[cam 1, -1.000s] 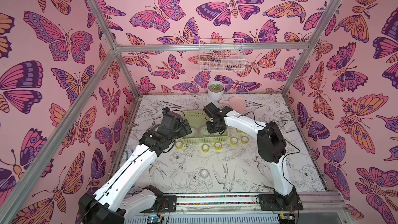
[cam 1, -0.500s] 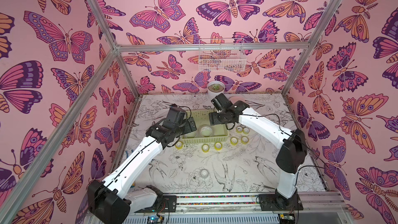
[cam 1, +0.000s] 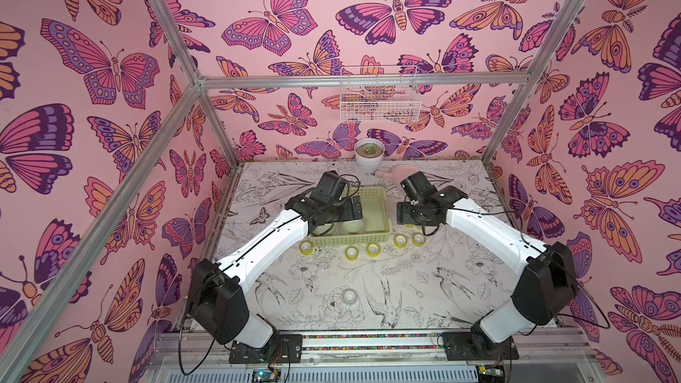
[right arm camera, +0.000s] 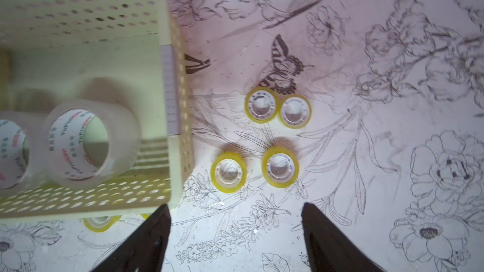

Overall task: Put the transparent tape into the storage box
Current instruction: Place the tape in the storage box, then pick up the tape at the center of the board.

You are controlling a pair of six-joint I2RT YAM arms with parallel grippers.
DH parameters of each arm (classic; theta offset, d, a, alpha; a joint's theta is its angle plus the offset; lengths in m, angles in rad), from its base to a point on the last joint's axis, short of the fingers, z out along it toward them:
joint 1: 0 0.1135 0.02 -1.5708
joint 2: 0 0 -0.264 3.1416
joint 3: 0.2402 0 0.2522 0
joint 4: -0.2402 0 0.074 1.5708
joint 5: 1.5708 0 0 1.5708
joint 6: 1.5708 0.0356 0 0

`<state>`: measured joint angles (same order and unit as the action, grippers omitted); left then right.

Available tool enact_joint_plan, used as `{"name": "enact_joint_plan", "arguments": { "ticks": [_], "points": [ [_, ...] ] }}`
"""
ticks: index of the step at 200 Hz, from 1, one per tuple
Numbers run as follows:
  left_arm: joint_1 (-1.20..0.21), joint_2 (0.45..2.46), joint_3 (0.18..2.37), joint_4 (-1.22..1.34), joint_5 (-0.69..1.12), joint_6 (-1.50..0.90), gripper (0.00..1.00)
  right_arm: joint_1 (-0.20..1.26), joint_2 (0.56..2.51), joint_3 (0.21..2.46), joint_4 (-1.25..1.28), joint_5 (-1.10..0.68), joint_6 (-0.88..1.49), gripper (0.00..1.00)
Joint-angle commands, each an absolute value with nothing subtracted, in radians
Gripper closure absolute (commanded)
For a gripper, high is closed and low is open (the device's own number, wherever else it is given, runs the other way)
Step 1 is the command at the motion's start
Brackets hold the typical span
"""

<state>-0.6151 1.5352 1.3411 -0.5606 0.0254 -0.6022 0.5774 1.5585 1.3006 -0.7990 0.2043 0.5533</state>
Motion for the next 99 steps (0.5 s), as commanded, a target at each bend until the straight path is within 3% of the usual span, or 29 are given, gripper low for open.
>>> {"name": "enact_joint_plan", "arguments": {
  "ticks": [1,17,31,56,99],
  "points": [
    [-0.636,1.572,1.379,-0.552,0.07,-0.572,0.0,0.52,1.512,1.23,-0.769,0.17,0.584,0.33],
    [-0.643,1.59,1.393,-0.552,0.082,-0.569,0.0,0.478,1.512,1.176,-0.74,0.139,0.586,0.46],
    [-0.646,1.601,1.4,-0.551,0.09,-0.568,0.0,0.44,1.529,1.145,-0.716,0.099,0.59,0.48],
    [-0.649,1.613,1.409,-0.553,0.103,-0.564,0.0,0.388,1.589,1.119,-0.684,0.04,0.595,0.62],
    [-0.658,1.625,1.418,-0.561,0.109,-0.569,0.0,0.357,1.689,1.12,-0.666,0.018,0.588,0.64]
  ]
}}
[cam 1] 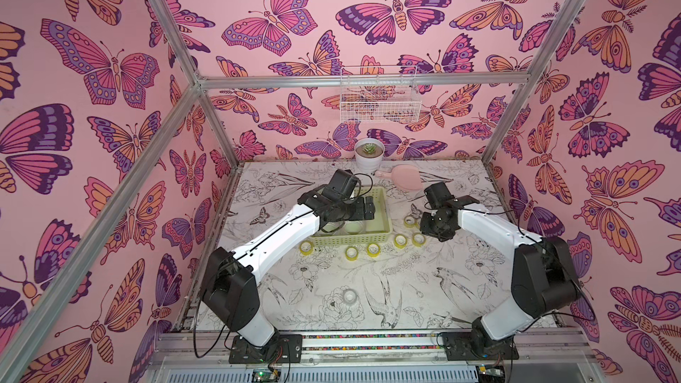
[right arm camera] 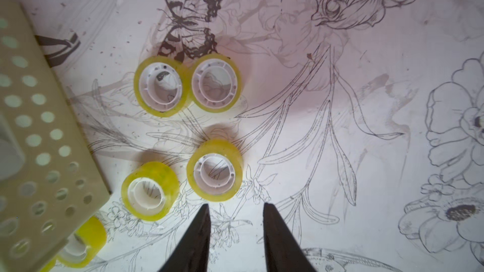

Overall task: Put the transparent tape into the storage box
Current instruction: Pick up the tape at the center of the board.

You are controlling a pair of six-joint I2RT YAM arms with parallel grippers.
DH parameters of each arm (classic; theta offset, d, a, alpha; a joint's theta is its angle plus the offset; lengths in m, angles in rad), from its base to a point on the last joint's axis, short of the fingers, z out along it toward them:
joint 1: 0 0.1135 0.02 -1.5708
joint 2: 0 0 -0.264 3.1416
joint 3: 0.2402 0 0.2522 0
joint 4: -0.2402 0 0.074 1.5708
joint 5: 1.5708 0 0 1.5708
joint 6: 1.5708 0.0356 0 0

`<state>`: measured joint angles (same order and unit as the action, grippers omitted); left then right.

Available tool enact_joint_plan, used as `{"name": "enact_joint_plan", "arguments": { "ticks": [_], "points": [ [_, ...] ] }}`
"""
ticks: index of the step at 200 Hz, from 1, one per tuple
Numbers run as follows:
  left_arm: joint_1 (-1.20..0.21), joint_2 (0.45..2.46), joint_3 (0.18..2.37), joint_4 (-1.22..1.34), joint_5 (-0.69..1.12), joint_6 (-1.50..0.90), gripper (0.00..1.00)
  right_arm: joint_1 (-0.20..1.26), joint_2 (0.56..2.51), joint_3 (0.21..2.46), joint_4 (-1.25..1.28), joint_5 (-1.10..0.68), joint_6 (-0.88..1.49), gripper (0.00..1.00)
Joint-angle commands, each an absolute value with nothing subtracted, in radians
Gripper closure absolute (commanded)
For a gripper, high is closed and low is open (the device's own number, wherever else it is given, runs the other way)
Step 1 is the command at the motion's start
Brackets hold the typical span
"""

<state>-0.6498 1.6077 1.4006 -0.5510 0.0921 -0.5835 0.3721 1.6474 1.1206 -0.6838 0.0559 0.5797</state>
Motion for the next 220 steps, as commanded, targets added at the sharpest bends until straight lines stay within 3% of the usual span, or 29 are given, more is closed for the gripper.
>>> {"name": "enact_joint_plan", "arguments": {
  "ticks": [1,129,149,194,209,220],
  "points": [
    [-0.659,1.625,1.417,-0.561,0.108,-0.569,0.0,0.356,1.69,1.12,-0.666,0.017,0.588,0.64],
    [-0.66,1.62,1.411,-0.572,0.092,-0.574,0.0,0.337,1.799,1.094,-0.627,-0.025,0.569,0.69],
    [-0.66,1.617,1.41,-0.573,0.089,-0.573,0.0,0.337,1.807,1.088,-0.625,-0.021,0.569,0.78],
    [-0.66,1.612,1.407,-0.577,0.089,-0.571,0.0,0.337,1.808,1.078,-0.626,-0.016,0.568,0.82],
    [-0.66,1.608,1.404,-0.577,0.084,-0.572,0.0,0.337,1.789,1.082,-0.633,-0.013,0.564,0.92],
    [-0.66,1.605,1.402,-0.578,0.079,-0.572,0.0,0.338,1.767,1.089,-0.644,-0.005,0.56,0.93]
  ]
}}
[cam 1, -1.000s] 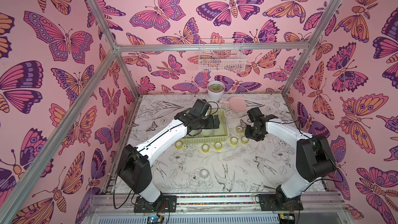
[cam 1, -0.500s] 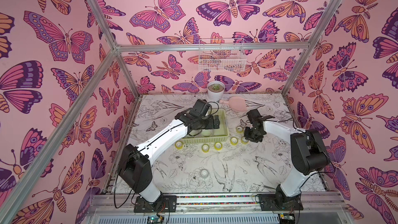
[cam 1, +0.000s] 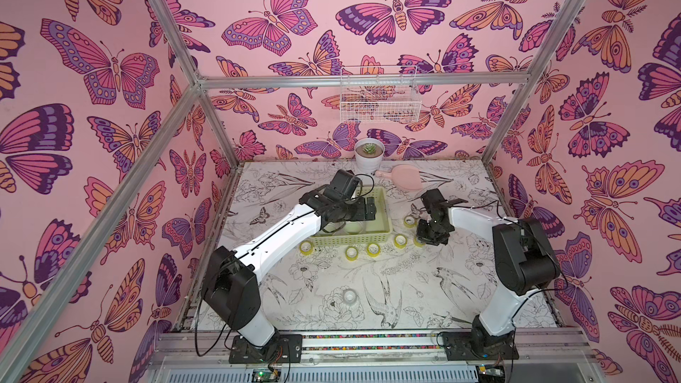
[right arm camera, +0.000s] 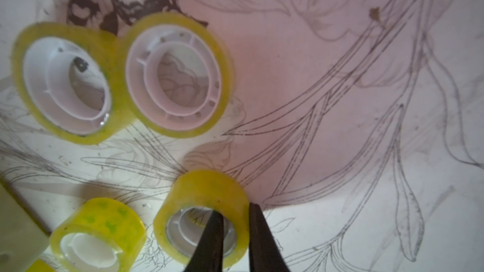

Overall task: Put the transparent tape into the storage box
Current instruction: Pick up the tape at the center of the board, then place the tape in the storage box.

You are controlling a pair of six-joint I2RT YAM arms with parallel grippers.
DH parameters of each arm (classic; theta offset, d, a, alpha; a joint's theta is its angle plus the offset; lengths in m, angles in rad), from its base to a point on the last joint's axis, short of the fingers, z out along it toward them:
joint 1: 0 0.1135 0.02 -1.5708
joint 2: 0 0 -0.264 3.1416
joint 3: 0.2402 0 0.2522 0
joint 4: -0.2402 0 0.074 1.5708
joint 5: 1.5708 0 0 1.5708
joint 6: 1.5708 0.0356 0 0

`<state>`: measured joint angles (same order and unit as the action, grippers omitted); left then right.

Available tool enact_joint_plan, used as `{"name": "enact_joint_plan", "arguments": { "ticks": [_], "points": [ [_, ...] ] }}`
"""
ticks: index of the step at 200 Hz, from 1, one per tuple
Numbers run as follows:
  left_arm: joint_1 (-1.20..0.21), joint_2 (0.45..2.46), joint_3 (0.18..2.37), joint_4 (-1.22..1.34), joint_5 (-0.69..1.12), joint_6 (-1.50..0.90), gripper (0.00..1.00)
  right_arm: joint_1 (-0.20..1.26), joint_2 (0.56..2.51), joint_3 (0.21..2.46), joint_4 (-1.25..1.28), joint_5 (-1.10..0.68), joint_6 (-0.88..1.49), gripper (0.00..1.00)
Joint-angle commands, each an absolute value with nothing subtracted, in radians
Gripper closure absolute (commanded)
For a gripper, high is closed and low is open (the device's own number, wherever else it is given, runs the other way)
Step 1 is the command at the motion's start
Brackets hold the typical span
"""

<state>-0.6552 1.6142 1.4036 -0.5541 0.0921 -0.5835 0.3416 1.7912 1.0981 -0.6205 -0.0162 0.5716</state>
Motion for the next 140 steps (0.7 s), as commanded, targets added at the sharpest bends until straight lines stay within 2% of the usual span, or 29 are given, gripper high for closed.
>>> {"name": "enact_joint_plan", "arguments": {
  "ticks": [1,76,140],
  "points": [
    [-0.66,1.603,1.402,-0.578,0.079,-0.572,0.0,0.339,1.766,1.09,-0.646,-0.004,0.56,0.93],
    [-0.659,1.568,1.375,-0.578,0.011,-0.584,0.0,0.394,1.618,1.279,-0.816,0.063,0.508,0.92],
    [-0.636,1.462,1.291,-0.578,-0.065,-0.606,0.0,0.566,1.729,1.575,-0.897,0.092,0.487,0.92]
  ]
}}
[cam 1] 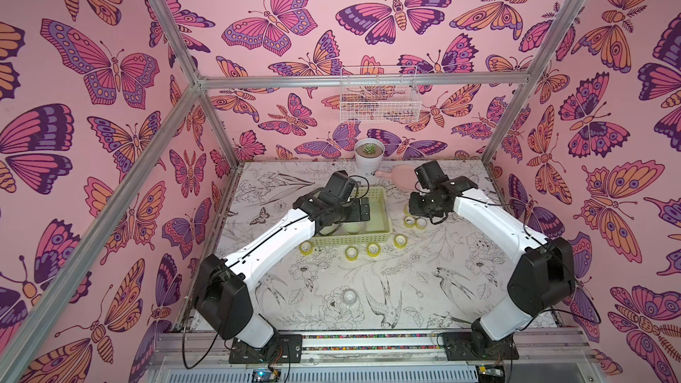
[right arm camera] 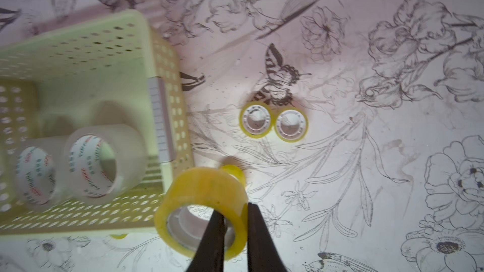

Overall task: Put the transparent tape into the storage box
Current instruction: Place the tape in the storage box.

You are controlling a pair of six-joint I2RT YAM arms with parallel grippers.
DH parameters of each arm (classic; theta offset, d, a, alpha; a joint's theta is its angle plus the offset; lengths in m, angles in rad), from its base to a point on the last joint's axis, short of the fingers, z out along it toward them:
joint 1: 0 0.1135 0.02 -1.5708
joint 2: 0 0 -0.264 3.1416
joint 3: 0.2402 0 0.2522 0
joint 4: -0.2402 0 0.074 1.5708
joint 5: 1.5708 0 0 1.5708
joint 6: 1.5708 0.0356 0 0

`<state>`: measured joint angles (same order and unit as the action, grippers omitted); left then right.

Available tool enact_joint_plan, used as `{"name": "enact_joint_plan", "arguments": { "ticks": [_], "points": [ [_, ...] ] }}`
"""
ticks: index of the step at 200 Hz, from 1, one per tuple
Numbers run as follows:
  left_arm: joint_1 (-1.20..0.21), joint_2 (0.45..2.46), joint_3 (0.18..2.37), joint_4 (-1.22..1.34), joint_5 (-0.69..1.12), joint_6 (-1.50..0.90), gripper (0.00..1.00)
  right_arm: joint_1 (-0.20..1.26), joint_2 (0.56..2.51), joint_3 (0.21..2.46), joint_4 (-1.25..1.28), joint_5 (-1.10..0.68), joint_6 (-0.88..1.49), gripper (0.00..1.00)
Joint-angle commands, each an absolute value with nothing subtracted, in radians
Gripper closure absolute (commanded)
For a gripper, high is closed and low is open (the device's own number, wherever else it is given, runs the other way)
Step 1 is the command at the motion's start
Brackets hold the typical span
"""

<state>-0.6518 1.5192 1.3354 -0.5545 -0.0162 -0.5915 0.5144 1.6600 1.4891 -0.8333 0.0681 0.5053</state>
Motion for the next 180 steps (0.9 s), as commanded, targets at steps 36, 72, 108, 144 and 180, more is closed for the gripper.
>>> {"name": "enact_joint_plan", "arguments": {
  "ticks": [36,72,108,144,180],
  "points": [
    [-0.616,1.394,1.234,-0.582,-0.076,-0.612,0.0,0.649,1.863,1.736,-0.928,0.095,0.469,0.92],
    [-0.594,1.331,1.186,-0.597,-0.085,-0.618,0.0,0.701,1.983,1.811,-0.942,0.089,0.456,0.92],
    [-0.574,1.283,1.148,-0.6,-0.086,-0.621,0.0,0.718,2.061,1.797,-0.941,0.089,0.472,0.92],
    [-0.568,1.282,1.138,-0.604,-0.079,-0.621,0.0,0.716,2.083,1.755,-0.925,0.108,0.495,0.92],
    [-0.568,1.282,1.141,-0.603,-0.049,-0.611,0.0,0.715,2.107,1.736,-0.909,0.097,0.502,0.92]
  ]
}}
